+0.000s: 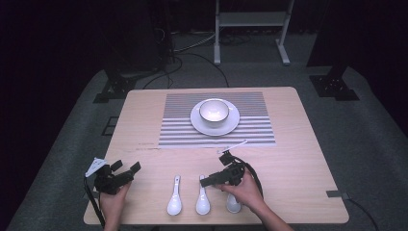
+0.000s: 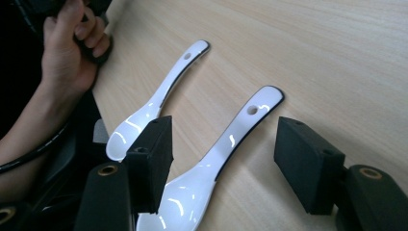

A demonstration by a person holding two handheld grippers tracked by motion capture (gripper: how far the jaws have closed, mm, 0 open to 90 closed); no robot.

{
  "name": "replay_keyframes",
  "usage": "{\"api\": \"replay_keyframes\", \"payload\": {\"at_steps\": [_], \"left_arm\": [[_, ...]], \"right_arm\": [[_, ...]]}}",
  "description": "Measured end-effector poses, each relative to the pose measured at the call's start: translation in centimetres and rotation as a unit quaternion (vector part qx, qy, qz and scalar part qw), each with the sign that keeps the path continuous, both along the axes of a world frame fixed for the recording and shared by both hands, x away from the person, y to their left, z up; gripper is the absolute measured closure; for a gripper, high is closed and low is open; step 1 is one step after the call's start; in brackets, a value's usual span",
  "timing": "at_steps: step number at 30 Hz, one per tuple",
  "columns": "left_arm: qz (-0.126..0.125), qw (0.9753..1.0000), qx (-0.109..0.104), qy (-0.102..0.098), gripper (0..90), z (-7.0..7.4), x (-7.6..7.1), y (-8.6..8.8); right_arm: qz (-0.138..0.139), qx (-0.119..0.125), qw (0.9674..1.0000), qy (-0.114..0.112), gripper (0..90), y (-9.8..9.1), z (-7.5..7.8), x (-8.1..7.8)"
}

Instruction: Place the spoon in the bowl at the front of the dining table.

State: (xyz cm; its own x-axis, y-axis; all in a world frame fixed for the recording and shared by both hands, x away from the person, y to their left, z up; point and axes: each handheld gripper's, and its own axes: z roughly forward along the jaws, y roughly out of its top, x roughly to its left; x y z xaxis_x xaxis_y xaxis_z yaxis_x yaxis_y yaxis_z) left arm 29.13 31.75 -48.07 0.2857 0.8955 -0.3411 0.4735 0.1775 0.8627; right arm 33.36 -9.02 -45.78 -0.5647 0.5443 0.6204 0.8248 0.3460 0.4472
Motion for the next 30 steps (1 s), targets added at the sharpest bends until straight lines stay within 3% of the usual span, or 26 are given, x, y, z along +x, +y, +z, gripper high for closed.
{"api": "replay_keyframes", "payload": {"at_steps": [13, 24, 26, 27, 28, 30], "left_arm": [[-0.001, 0.9999, -0.010, 0.003, 6.3, -0.1, 0.0, 0.2], [-0.001, 0.9999, -0.012, 0.005, 6.3, -0.1, 0.0, 0.2], [0.000, 0.9999, -0.013, 0.006, 6.3, -0.1, 0.0, 0.2], [0.000, 0.9999, -0.013, 0.007, 6.3, -0.1, 0.0, 0.2], [0.000, 0.9999, -0.013, 0.007, 6.3, -0.1, 0.0, 0.2], [0.001, 0.9999, -0.013, 0.008, 6.3, -0.1, 0.1, 0.2]], "right_arm": [[0.000, -0.035, 0.9994, -0.008, 47.0, 1.5, -0.6, 0.3], [0.000, -0.071, 0.9969, -0.034, 52.6, 2.7, -0.6, 0.2], [0.003, -0.082, 0.9955, -0.048, 54.1, 3.0, -0.5, 0.1], [0.008, -0.098, 0.9930, -0.065, 55.0, 3.4, -0.3, -0.2], [0.008, -0.098, 0.9930, -0.065, 55.0, 3.4, -0.3, -0.2], [0.010, -0.116, 0.9895, -0.085, 56.9, 3.8, -0.2, -0.4]]}}
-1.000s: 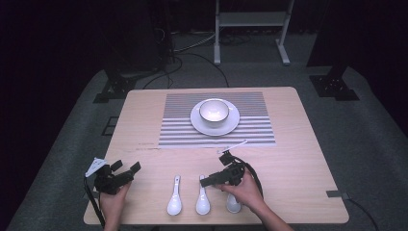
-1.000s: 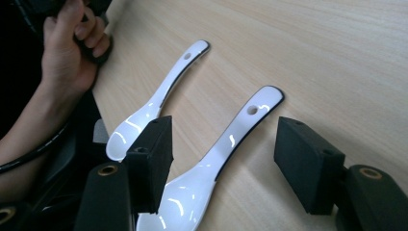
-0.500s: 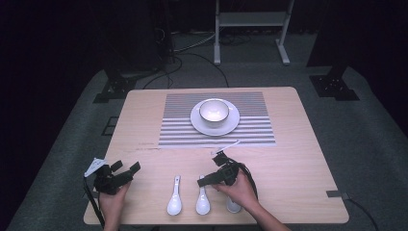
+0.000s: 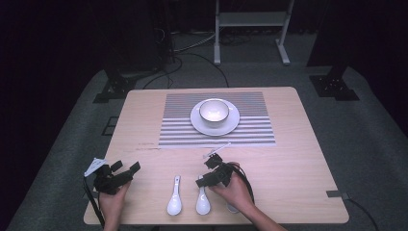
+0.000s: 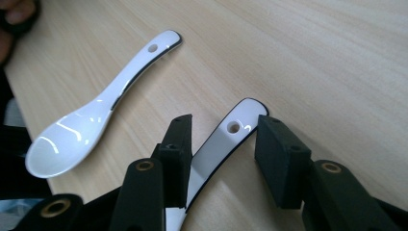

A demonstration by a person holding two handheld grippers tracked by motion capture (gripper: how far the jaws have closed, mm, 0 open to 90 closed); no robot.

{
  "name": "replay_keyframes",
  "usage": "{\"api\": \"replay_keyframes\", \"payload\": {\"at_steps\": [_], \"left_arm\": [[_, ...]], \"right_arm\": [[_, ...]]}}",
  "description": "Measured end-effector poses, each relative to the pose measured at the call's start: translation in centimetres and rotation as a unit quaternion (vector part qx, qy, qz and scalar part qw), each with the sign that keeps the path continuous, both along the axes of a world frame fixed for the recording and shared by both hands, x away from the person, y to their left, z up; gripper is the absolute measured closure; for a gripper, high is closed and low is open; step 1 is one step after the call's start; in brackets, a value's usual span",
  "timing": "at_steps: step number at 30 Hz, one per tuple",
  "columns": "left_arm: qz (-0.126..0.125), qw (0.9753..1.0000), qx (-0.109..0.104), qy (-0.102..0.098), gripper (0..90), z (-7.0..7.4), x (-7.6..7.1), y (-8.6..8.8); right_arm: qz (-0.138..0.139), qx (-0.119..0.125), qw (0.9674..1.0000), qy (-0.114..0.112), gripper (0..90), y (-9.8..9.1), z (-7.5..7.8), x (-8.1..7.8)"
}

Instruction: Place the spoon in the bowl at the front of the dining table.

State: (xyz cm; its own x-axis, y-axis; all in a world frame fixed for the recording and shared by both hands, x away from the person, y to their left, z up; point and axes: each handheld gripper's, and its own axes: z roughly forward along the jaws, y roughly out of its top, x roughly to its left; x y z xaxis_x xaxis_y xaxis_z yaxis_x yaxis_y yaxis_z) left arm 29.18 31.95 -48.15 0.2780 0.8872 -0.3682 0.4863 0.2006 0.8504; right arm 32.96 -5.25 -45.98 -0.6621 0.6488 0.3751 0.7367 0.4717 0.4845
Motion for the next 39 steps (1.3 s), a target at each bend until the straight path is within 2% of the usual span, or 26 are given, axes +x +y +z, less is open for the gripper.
{"api": "replay_keyframes", "payload": {"at_steps": [4, 5, 6, 12, 19, 21, 24, 27, 29, 30, 33, 35, 39], "left_arm": [[0.004, 1.0000, 0.002, 0.004, 6.3, 0.0, 0.0, -0.1], [0.004, 1.0000, 0.002, 0.004, 6.3, 0.0, 0.0, -0.1], [0.003, 1.0000, 0.003, 0.004, 6.3, 0.0, 0.0, -0.1], [0.003, 1.0000, 0.002, 0.006, 6.3, 0.0, 0.1, 0.0], [0.004, 1.0000, 0.000, 0.007, 6.3, 0.0, 0.1, 0.0], [0.003, 1.0000, 0.001, 0.008, 6.3, 0.0, 0.1, 0.0], [0.003, 1.0000, 0.000, 0.007, 6.3, 0.0, 0.1, 0.0], [0.003, 1.0000, -0.001, 0.008, 6.3, 0.0, 0.1, 0.1], [0.003, 1.0000, -0.001, 0.008, 6.3, 0.0, 0.1, 0.1], [0.002, 1.0000, -0.001, 0.008, 6.3, 0.0, 0.1, 0.1], [0.003, 1.0000, -0.001, 0.008, 6.3, 0.0, 0.2, 0.1], [0.003, 1.0000, -0.002, 0.008, 6.3, -0.1, 0.2, 0.1], [0.006, 0.9999, -0.009, 0.009, 6.3, -0.1, 0.2, 0.2]], "right_arm": [[0.010, -0.034, 0.9990, -0.027, 61.1, 0.7, 0.3, -0.3], [0.010, -0.034, 0.9990, -0.027, 61.1, 0.7, 0.3, -0.3], [0.009, -0.037, 0.9989, -0.027, 64.9, 0.7, 0.3, -0.3], [0.010, -0.036, 0.9992, -0.014, 71.0, 0.5, 0.2, 0.1], [0.024, -0.029, 0.9993, 0.008, 77.6, 0.7, 0.2, 0.3], [0.025, -0.022, 0.9993, 0.015, 83.8, 0.6, 0.1, 0.5], [0.025, -0.019, 0.9993, 0.018, 84.6, 0.5, 0.1, 0.6], [0.020, 0.009, 0.9995, 0.023, 84.7, -0.1, 0.6, 0.7], [0.018, 0.016, 0.9994, 0.027, 84.7, -0.2, 0.7, 0.8], [0.011, 0.038, 0.9986, 0.035, 84.7, -0.8, 1.1, 1.0], [0.004, 0.056, 0.9975, 0.042, 84.6, -1.6, 1.5, 1.1], [0.003, 0.059, 0.9974, 0.041, 84.6, -1.7, 1.6, 1.2], [-0.006, 0.088, 0.9952, 0.043, 84.5, -3.0, 2.5, 1.4]]}}
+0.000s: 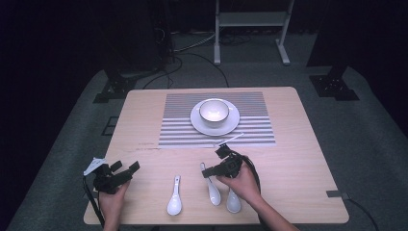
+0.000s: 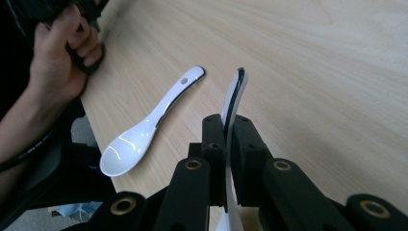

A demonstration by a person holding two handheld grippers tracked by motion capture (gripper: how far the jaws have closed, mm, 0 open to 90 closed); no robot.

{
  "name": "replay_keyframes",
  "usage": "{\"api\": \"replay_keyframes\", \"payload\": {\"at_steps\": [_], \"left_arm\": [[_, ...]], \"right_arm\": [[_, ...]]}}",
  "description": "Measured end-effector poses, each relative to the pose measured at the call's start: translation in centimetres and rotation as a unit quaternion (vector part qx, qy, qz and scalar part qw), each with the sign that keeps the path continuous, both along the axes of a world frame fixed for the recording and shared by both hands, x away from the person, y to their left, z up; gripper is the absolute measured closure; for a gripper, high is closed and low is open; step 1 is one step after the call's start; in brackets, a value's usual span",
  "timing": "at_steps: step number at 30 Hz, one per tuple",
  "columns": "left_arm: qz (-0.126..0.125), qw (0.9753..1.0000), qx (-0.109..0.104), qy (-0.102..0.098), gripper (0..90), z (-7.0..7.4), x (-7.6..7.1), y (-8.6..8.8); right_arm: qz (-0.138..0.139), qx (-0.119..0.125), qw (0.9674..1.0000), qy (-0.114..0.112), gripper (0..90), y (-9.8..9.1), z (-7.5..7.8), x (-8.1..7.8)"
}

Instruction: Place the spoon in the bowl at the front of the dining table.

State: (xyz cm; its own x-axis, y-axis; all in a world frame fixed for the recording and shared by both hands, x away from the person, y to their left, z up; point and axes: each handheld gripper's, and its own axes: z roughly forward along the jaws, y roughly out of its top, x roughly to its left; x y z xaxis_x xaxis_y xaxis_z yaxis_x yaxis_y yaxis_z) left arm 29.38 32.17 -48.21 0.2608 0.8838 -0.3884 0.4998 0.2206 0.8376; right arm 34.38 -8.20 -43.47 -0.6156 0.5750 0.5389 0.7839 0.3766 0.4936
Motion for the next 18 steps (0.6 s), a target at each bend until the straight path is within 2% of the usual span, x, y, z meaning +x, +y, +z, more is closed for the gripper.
{"api": "replay_keyframes", "payload": {"at_steps": [2, 5, 14, 15, 18], "left_arm": [[0.000, 1.0000, 0.000, 0.000, 6.3, 0.0, 0.0, 0.0], [0.001, 1.0000, 0.003, -0.001, 6.3, 0.0, 0.0, -0.1], [0.000, 1.0000, 0.002, 0.000, 6.3, 0.0, 0.0, 0.0], [0.001, 1.0000, 0.002, -0.001, 6.3, 0.0, 0.0, 0.0], [0.001, 1.0000, 0.001, -0.001, 6.3, 0.0, 0.0, 0.0]], "right_arm": [[-0.002, 0.004, 1.0000, -0.002, 84.4, -0.3, 0.2, 0.0], [-0.019, 0.019, 0.9995, -0.013, 84.4, -1.3, 1.0, 0.2], [-0.045, 0.063, 0.9969, -0.014, 84.8, -2.8, 1.6, 1.2], [-0.053, 0.078, 0.9955, -0.009, 84.8, -3.1, 1.6, 1.6], [-0.059, 0.081, 0.9949, -0.011, 84.8, -3.3, 1.7, 1.9]]}}
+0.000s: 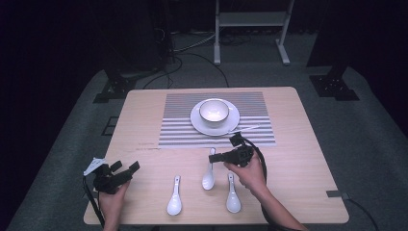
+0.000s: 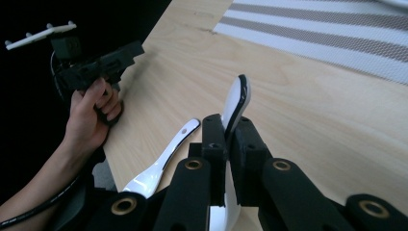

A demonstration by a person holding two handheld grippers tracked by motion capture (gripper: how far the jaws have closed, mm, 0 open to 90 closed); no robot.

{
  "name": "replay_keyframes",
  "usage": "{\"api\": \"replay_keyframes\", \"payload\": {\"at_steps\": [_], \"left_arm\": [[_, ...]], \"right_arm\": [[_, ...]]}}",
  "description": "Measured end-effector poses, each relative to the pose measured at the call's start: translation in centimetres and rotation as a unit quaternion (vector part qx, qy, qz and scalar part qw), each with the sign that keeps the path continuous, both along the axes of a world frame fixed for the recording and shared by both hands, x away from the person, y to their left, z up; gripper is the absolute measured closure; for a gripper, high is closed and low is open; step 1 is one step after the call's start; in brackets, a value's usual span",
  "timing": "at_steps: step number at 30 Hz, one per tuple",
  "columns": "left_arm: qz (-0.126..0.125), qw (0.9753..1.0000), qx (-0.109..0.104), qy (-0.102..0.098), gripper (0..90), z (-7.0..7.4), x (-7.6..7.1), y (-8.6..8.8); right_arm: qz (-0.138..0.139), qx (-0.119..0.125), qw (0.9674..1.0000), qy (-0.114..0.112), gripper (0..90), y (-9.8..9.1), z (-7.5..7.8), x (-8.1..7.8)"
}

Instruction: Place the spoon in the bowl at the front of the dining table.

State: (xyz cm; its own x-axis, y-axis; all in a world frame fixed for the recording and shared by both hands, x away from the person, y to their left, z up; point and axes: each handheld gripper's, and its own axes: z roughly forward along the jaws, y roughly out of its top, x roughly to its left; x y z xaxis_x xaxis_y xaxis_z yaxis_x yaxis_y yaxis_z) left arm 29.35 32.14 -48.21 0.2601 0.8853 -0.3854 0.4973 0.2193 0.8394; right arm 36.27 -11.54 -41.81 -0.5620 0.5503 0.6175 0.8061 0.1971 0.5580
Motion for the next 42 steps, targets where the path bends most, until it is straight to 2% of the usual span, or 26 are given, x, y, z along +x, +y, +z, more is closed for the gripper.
{"api": "replay_keyframes", "payload": {"at_steps": [8, 18, 26, 37, 42], "left_arm": [[-0.001, 1.0000, -0.001, 0.000, 6.3, 0.0, 0.0, 0.0], [-0.002, 1.0000, 0.000, -0.001, 6.3, 0.0, 0.0, 0.0], [-0.003, 1.0000, -0.003, -0.001, 6.3, 0.0, 0.0, 0.1], [-0.003, 1.0000, -0.004, -0.001, 6.3, 0.0, 0.0, 0.1], [-0.004, 1.0000, -0.004, -0.001, 6.3, 0.0, 0.0, 0.1]], "right_arm": [[-0.037, 0.018, 0.9992, -0.003, 84.8, -1.4, 0.6, 1.6], [-0.060, 0.025, 0.9979, -0.003, 84.8, -2.1, 1.1, 3.7], [-0.079, 0.036, 0.9962, -0.008, 84.8, -2.4, 1.9, 5.4], [-0.098, 0.036, 0.9944, -0.015, 84.8, -1.9, 3.1, 7.5], [-0.114, 0.041, 0.9925, -0.017, 84.8, -2.1, 3.4, 8.7]]}}
